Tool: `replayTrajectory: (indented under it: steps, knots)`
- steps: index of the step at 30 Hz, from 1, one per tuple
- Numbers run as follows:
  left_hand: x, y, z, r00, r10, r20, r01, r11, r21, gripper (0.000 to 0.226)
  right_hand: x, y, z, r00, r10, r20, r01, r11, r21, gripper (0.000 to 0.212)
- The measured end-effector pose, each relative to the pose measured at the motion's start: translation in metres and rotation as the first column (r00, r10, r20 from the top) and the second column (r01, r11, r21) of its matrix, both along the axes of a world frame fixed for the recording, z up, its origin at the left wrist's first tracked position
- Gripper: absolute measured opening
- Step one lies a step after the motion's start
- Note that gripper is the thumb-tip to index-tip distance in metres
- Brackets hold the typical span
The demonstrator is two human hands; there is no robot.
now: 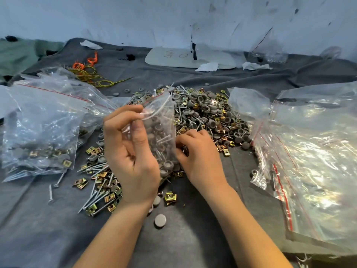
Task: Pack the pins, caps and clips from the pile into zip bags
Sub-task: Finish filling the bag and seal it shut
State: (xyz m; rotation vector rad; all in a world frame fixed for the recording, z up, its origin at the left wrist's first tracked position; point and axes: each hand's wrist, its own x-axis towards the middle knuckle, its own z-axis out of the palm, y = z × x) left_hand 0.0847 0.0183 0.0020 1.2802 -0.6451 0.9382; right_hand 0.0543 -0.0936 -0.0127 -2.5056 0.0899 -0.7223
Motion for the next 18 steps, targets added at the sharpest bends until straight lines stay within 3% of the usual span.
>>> replayTrajectory:
  steps: [9,15,18]
  knots:
    - [0.0,0.0,0.0,1.0,0.024,-0.012,-0.024,0.999,0.024,0.019,-0.002,-0.002,0.003,0.999,0.042,-0.008,-0.042,0.999,0.017,0.006]
    - [-0.003,0.0,0.003,0.999,-0.016,-0.044,0.018,0.999,0.032,0.022,-0.012,-0.017,0.013,1.0,-0.005,-0.029,0.014,0.949,0.314,0.008]
    - [-0.006,-0.001,0.003,0.99,-0.088,-0.108,0.094,0.994,0.048,0.021,-0.019,-0.021,0.024,1.0,-0.009,0.026,-0.005,0.864,0.503,0.011]
